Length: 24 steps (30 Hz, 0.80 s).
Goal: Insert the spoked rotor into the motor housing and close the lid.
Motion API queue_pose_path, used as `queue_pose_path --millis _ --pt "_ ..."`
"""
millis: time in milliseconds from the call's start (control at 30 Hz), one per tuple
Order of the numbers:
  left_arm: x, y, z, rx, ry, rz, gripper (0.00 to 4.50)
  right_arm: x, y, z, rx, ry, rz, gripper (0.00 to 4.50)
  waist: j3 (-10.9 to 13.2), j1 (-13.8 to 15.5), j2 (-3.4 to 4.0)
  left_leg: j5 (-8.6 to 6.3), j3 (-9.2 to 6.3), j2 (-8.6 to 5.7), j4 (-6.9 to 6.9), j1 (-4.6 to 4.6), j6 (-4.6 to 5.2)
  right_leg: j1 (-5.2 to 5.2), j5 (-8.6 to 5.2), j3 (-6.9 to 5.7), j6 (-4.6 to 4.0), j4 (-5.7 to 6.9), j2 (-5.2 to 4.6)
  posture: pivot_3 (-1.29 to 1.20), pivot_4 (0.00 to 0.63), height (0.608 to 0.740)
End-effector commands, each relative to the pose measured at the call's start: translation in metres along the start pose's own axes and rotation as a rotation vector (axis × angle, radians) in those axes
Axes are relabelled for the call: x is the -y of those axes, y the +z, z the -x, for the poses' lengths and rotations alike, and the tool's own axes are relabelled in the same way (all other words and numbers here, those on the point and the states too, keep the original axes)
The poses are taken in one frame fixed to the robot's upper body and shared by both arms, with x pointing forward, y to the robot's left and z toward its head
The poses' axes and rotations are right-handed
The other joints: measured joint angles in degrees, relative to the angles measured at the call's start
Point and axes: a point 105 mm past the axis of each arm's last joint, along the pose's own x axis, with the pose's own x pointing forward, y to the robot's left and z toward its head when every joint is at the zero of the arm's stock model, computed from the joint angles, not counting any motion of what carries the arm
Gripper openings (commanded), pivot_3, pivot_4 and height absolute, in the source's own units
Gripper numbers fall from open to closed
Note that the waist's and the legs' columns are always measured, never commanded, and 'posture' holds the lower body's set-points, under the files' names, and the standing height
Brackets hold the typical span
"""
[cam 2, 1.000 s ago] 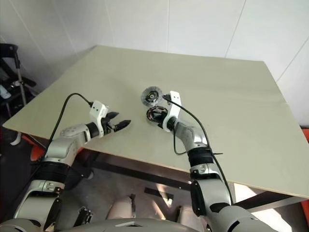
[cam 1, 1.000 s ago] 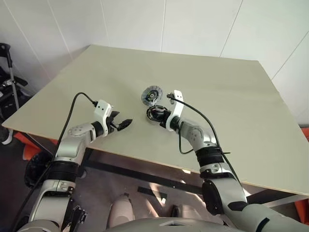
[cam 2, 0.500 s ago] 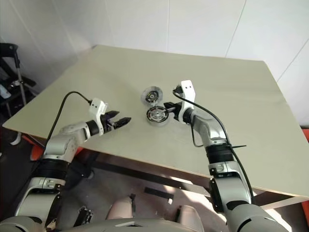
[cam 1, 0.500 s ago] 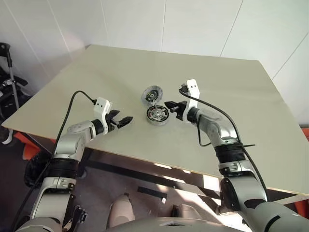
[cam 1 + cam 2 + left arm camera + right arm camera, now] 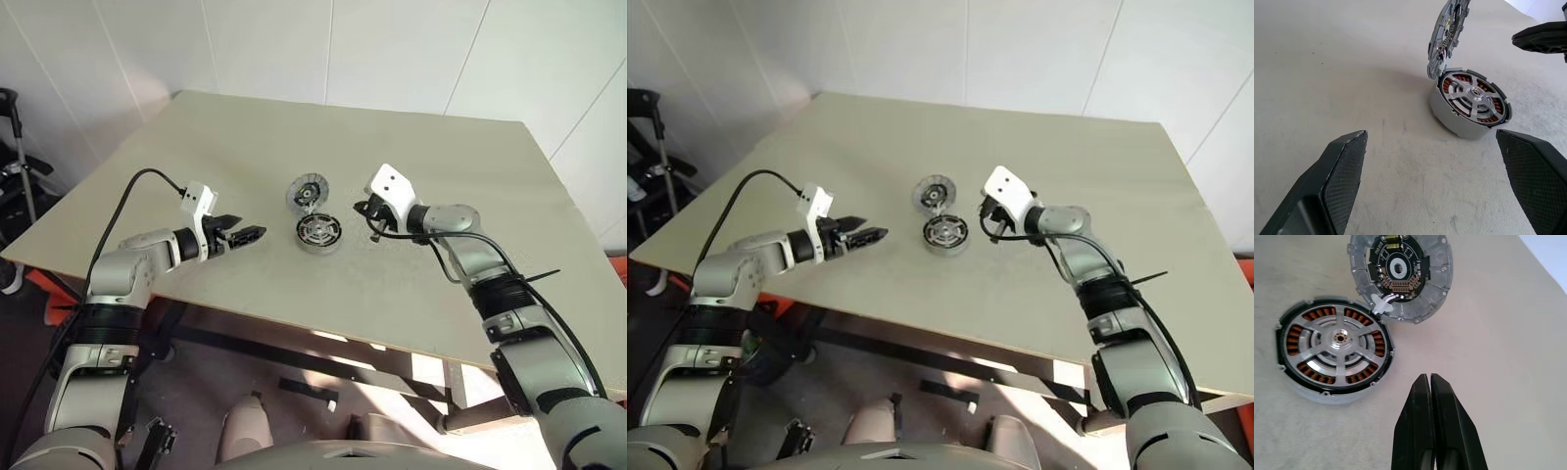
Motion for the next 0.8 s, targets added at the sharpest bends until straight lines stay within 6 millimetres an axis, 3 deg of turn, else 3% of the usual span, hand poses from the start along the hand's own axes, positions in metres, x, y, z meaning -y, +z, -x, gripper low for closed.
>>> queue_pose_path --millis 33,200,500,600,800 --pt "0.006 0.008 -0.001 0.025 -0.014 -0.039 4.47 0.01 -0.001 -0.011 -0.004 -0.06 -0.003 0.02 0.0 -0.09 0.0 -0.01 0.0 0.01 0.06 0.0 0.01 0.02 0.0 0.0 0.0 0.01 0.0 0.0 0.0 0.74" --pt "0.007 0.006 0.0 0.029 -0.005 -0.041 4.47 0.005 -0.017 -0.019 -0.059 -0.074 0.028 0.02 0.0 -0.04 0.01 -0.05 -0.01 0.0 0.23 -0.16 0.09 0.0 0.01 -0.03 -0.01 0.01 -0.02 0.0 0.0 0.74" --pt "0.007 0.005 0.002 0.031 0.006 -0.048 4.47 0.006 0.006 -0.014 0.026 -0.022 0.012 0.02 0.01 -0.77 0.01 -0.09 -0.01 0.02 0.28 -0.25 0.14 -0.05 0.01 -0.03 -0.01 0.01 -0.01 0.0 0.0 0.74" --pt "0.007 0.005 0.0 0.035 0.004 -0.047 4.47 0.009 0.017 -0.01 0.048 -0.02 0.038 0.64 0.01 -1.13 0.01 -0.17 -0.02 0.02 0.31 -0.24 0.28 -0.03 0.01 -0.03 -0.01 0.02 -0.01 0.0 0.0 0.74" --pt "0.006 0.005 -0.001 0.041 0.006 -0.045 4.47 0.007 0.031 -0.005 0.08 0.046 0.069 2.6 0.01 -1.24 0.0 -0.19 -0.03 0.03 0.32 -0.23 0.32 -0.02 0.01 -0.03 -0.01 0.02 -0.01 0.0 0.0 0.74"
